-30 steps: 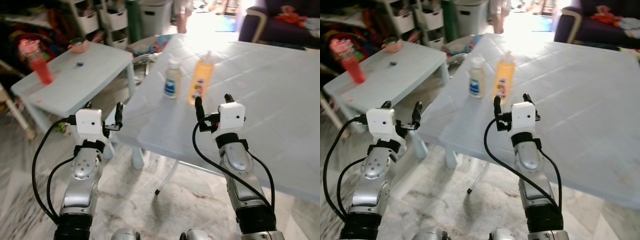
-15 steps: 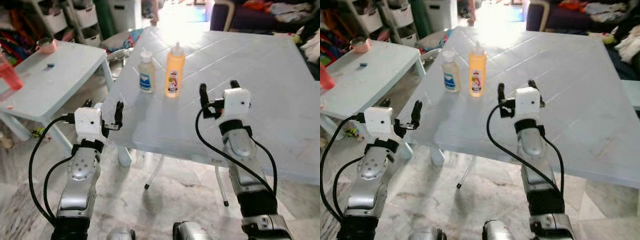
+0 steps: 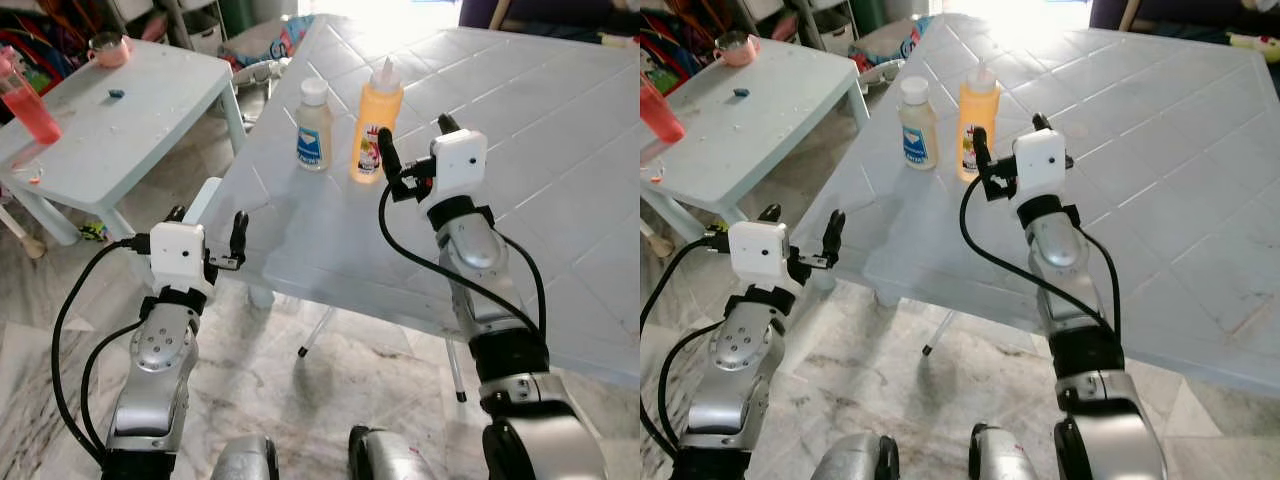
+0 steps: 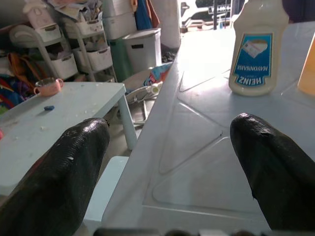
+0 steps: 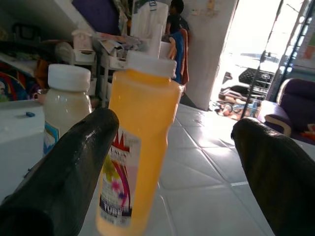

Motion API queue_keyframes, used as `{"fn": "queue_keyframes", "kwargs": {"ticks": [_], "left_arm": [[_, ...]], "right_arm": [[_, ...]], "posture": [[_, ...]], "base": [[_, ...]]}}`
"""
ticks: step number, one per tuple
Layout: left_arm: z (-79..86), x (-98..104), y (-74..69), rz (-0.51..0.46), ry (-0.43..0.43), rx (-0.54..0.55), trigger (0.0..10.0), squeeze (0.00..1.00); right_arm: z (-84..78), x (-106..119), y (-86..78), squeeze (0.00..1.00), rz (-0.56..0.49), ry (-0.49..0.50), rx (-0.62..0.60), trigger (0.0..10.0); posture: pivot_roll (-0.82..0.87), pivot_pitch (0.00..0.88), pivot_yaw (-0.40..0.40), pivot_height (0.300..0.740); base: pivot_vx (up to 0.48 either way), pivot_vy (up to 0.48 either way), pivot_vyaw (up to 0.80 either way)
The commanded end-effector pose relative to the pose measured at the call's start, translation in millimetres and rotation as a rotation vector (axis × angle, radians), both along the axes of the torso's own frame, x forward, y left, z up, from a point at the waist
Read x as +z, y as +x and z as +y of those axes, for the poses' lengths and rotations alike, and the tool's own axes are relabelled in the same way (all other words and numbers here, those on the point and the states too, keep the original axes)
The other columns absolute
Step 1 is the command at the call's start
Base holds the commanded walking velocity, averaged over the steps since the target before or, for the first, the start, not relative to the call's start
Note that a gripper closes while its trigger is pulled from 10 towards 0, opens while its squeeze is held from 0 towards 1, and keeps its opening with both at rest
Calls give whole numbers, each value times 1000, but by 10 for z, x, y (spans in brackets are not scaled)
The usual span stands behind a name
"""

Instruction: Restocking fridge

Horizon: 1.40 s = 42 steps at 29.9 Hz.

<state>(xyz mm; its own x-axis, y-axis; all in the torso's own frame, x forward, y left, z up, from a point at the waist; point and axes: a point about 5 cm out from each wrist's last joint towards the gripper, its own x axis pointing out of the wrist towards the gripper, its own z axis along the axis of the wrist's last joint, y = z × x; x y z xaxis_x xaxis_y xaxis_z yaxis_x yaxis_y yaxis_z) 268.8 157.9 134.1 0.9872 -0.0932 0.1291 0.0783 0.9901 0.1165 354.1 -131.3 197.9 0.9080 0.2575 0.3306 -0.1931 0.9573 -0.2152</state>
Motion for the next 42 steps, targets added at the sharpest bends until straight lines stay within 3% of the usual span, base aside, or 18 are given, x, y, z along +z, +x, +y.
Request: {"fn": "queue_keyframes", "kwargs": {"ticks": [1,2,3,4,11,12,24,37,38,42], "left_arm": [[23,19,-20,3,17,-2,10000,0],[32,23,-19,5,18,0,10000,0],[39,25,-17,7,20,2,10000,0],[42,26,-15,8,21,3,10000,0],[17,25,-26,19,25,-1,10000,0],[10,25,-29,21,25,-2,10000,0],[81,35,-75,35,38,21,10000,0],[103,35,-84,44,45,23,10000,0],[99,33,-88,47,45,21,10000,0],[94,28,-87,50,46,18,10000,0]], "right_arm": [[14,50,24,0,-15,7,23,10000],[20,73,41,188,-22,7,29,10000],[19,87,56,988,-28,5,27,10000],[16,95,69,1000,-30,5,25,10000],[38,175,136,1000,-61,-29,59,10000],[44,196,165,0,-59,-34,68,10000],[170,361,355,0,-44,-80,147,10000],[268,439,439,0,-24,-98,191,9647],[252,444,458,0,-16,-100,178,0],[232,436,468,0,-9,-99,176,0]], "posture": [[118,190,58,740],[119,190,59,740],[119,190,59,740],[120,190,59,740],[122,195,62,740],[125,195,62,740],[158,212,57,740],[170,218,62,740],[170,220,64,740],[170,220,66,740]], "base": [[0,0,0],[0,0,0],[0,0,0],[0,0,0],[0,0,0],[0,0,0],[0,0,0],[0,0,0],[0,0,0],[0,0,0]]}}
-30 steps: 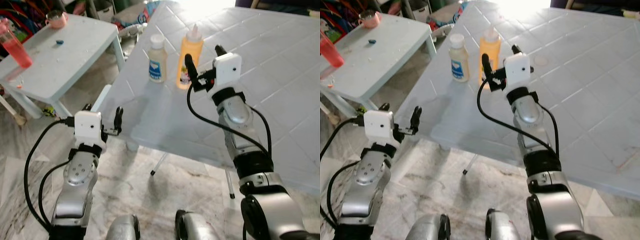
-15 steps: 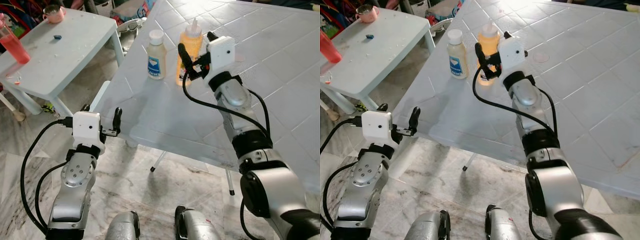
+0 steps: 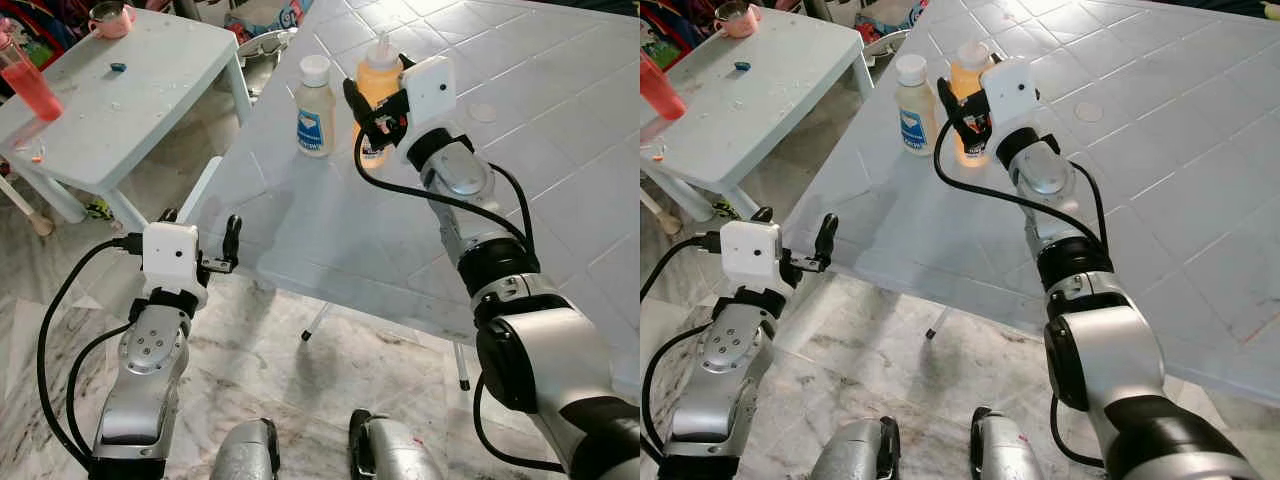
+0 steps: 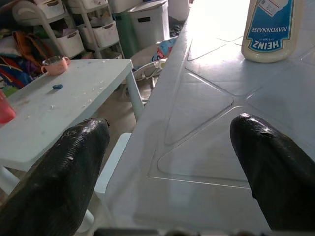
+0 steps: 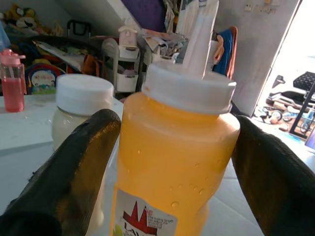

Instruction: Restocking fridge

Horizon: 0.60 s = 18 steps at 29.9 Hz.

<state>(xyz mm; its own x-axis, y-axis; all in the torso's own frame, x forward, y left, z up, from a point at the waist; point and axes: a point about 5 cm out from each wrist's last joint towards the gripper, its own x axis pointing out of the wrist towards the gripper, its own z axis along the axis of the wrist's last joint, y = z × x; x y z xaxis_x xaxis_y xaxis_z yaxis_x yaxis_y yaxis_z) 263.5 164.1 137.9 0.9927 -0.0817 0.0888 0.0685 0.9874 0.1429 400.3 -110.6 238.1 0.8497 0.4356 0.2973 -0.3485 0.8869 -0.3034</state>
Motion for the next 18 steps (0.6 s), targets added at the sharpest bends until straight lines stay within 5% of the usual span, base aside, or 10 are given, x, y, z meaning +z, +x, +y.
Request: {"fn": "queue_keyframes", "kwargs": {"ticks": [1,18], "left_arm": [[32,-10,-35,12,16,3,10000,0],[-10,-33,-1,20,10,-6,10000,0]], "right_arm": [[26,32,8,0,-9,-3,10,0],[-95,-15,46,0,35,-42,-24,0]], "posture": [[170,220,66,740],[157,213,57,740]], "base": [[0,0,0],[0,0,0]]}}
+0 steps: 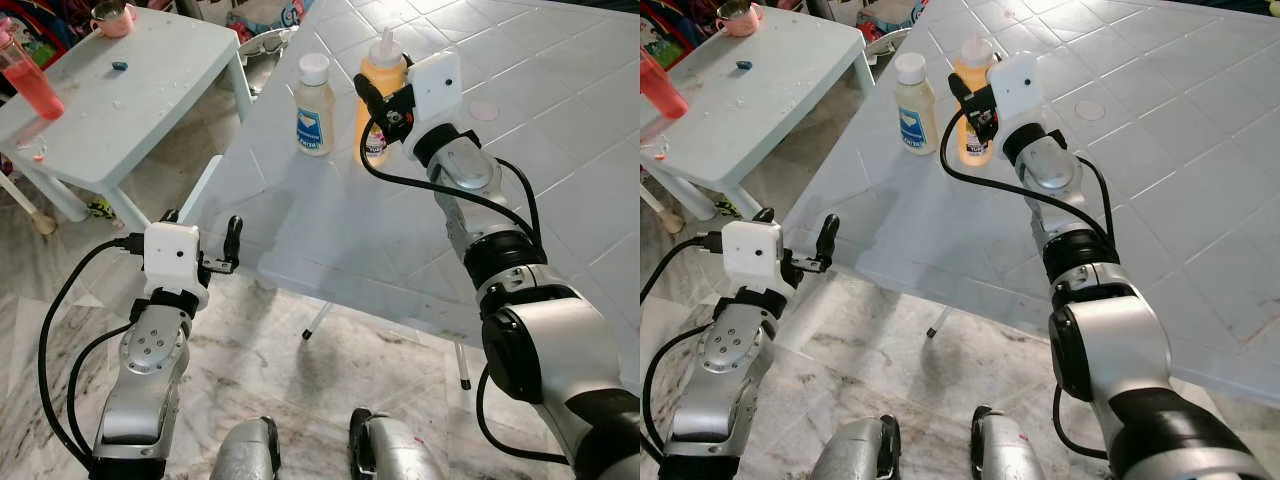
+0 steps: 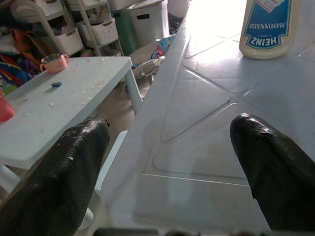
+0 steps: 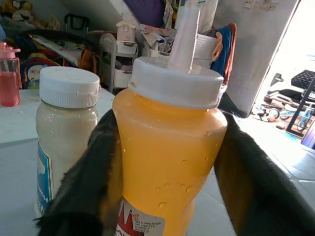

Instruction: Restocking fridge

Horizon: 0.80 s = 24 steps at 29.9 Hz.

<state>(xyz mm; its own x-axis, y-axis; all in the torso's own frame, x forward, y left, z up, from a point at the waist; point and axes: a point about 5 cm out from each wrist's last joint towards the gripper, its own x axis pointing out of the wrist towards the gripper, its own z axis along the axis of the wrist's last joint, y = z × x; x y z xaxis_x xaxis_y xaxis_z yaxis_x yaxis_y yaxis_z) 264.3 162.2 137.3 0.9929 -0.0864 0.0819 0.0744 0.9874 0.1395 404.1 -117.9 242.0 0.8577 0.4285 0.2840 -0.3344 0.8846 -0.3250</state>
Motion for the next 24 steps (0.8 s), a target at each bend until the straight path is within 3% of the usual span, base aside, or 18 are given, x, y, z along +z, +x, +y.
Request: {"fn": "queue_keyframes", "kwargs": {"ticks": [1,5,7,8,9,13,16,24], "left_arm": [[6,-29,-7,13,12,-1,10000,0],[16,-36,-12,15,12,0,10000,0],[29,-41,5,17,16,0,10000,0],[43,-34,29,16,20,-1,10000,0],[53,-33,32,16,26,-1,10000,0],[197,-128,-35,53,45,17,10000,0],[257,-198,-104,69,49,29,10000,0],[206,-286,-68,82,20,50,10000,0]], "right_arm": [[-30,-58,6,0,32,-20,-8,0],[-33,-42,-2,0,24,-30,-8,0],[-26,-43,-19,0,14,-43,-4,2157],[-13,-56,-56,0,-3,-71,12,4549],[14,-78,-93,0,-7,-91,47,10000],[94,-194,-352,0,-44,-123,145,10000],[46,-341,-613,0,-10,-74,154,10000],[-267,-712,-963,0,119,63,-87,10000]], "posture": [[157,212,57,740],[156,209,60,740],[148,196,69,740],[136,189,73,740],[124,182,74,740],[72,140,74,740],[53,109,62,740],[29,51,51,740]], "base": [[0,0,0],[0,0,0],[0,0,0],[0,0,0],[0,0,0],[0,0,0],[0,0,0],[0,0,0]]}}
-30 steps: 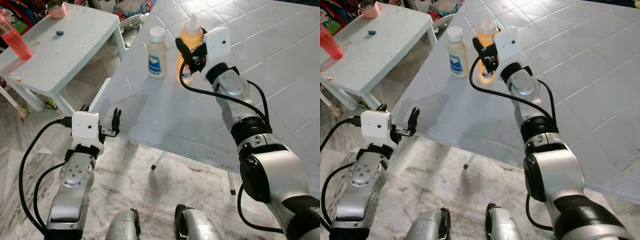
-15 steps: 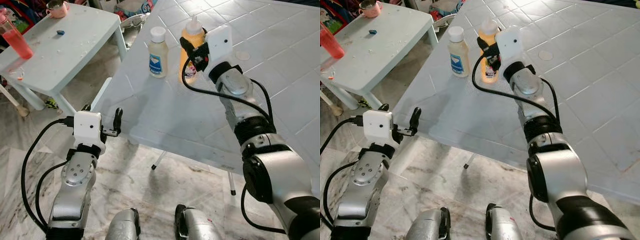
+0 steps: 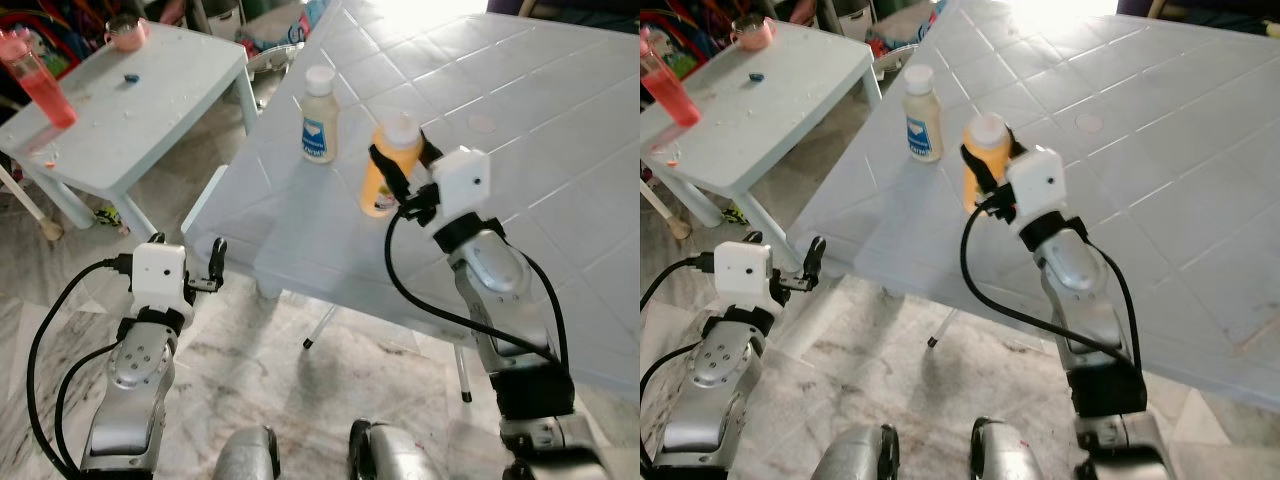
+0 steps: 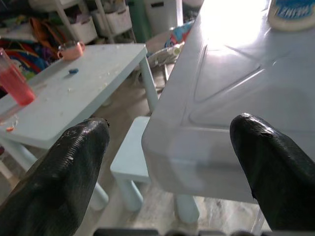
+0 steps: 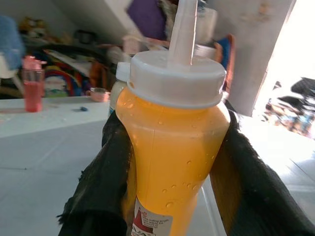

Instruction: Restocking fridge

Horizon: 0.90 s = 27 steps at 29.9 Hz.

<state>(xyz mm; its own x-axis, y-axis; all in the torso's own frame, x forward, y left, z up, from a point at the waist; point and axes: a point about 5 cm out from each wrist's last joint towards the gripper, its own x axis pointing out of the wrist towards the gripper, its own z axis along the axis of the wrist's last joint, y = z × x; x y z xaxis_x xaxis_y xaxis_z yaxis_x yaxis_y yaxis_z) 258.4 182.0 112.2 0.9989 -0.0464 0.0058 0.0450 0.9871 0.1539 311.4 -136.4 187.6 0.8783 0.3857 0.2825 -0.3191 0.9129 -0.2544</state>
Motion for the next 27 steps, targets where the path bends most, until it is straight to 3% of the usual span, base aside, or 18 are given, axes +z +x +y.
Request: {"fn": "queue_keyframes", "kwargs": {"ticks": [1,4,9,14,19,22,27], "left_arm": [[8,-35,-9,7,1,9,10000,0],[-26,-80,-5,16,-10,3,10000,0],[0,-135,12,18,-28,40,10000,0],[-19,-122,71,2,-26,37,10000,0],[-40,-109,95,-4,-18,20,10000,0],[-31,-109,110,-3,-13,29,10000,0],[-81,-64,142,-41,-21,59,10000,0]], "right_arm": [[-81,-168,-35,0,88,-3,-57,10000],[-180,-227,-141,0,118,41,-145,10000],[-349,-408,-367,0,146,10,-251,10000],[-377,-518,-492,0,214,40,-281,10000],[-451,-714,-729,0,328,20,-248,10000],[-462,-717,-730,0,323,17,-258,10000],[-362,-505,-528,0,210,66,-281,10000]], "posture": [[29,51,51,740],[15,21,52,740],[-5,0,54,740],[-1,0,52,740],[3,0,47,740],[-1,0,51,740],[7,0,56,740]], "base": [[0,0,0],[0,0,0],[0,0,0],[0,0,0],[0,0,0],[0,0,0],[0,0,0]]}}
